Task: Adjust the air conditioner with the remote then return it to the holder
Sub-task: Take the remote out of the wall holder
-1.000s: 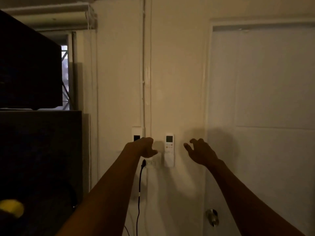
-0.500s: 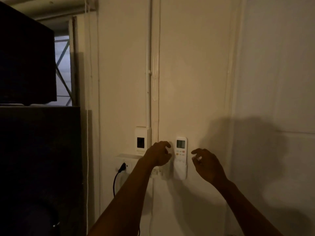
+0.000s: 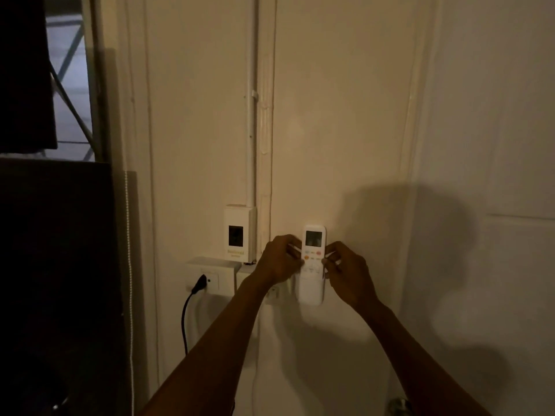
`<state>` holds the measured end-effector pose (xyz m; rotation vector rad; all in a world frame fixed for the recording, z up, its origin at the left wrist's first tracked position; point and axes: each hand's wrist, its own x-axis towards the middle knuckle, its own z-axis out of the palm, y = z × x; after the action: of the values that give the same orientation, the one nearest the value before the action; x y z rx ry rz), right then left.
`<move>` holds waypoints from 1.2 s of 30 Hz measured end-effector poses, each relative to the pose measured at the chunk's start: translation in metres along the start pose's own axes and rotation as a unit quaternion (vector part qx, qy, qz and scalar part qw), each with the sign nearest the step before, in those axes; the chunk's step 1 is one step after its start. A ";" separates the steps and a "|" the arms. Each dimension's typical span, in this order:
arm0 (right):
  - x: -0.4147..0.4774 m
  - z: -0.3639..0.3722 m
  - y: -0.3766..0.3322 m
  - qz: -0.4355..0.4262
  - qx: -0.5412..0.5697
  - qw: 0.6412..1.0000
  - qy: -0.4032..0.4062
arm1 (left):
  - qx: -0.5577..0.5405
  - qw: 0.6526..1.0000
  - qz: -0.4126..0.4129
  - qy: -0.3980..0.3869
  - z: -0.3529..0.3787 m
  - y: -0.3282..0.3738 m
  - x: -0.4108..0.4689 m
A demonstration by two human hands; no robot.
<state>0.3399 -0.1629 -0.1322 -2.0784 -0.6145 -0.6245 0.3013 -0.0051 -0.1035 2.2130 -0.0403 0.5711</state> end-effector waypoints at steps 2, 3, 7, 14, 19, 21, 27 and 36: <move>0.000 0.003 0.001 0.006 0.017 1.000 0.010 | -0.012 1.000 0.009 0.024 0.004 -0.005 0.000; -0.001 0.005 0.002 0.010 0.022 1.000 0.015 | -0.019 0.999 0.013 0.037 0.007 -0.007 0.000; 0.001 0.011 0.004 0.019 0.028 0.999 0.037 | -0.024 0.997 0.028 0.065 0.012 -0.013 0.001; -0.002 0.017 -0.003 0.057 0.075 0.993 0.075 | -0.032 0.994 0.020 0.098 0.022 -0.010 -0.002; -0.005 0.023 -0.005 0.088 0.109 0.985 0.098 | -0.077 0.989 0.007 0.122 0.031 -0.013 -0.003; -0.006 0.024 -0.006 0.089 0.110 0.984 0.104 | -0.087 0.989 0.009 0.123 0.031 -0.014 -0.002; -0.004 0.023 -0.008 0.083 0.093 0.986 0.107 | -0.105 0.989 0.012 0.101 0.025 -0.017 0.002; -0.006 0.023 -0.012 0.068 0.091 0.986 0.125 | -0.094 0.991 0.034 0.090 0.022 -0.014 0.004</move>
<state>0.3328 -0.1389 -0.1405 -1.8184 -0.3687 -0.7091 0.3166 -0.0116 -0.1241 1.9768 -0.0718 0.7708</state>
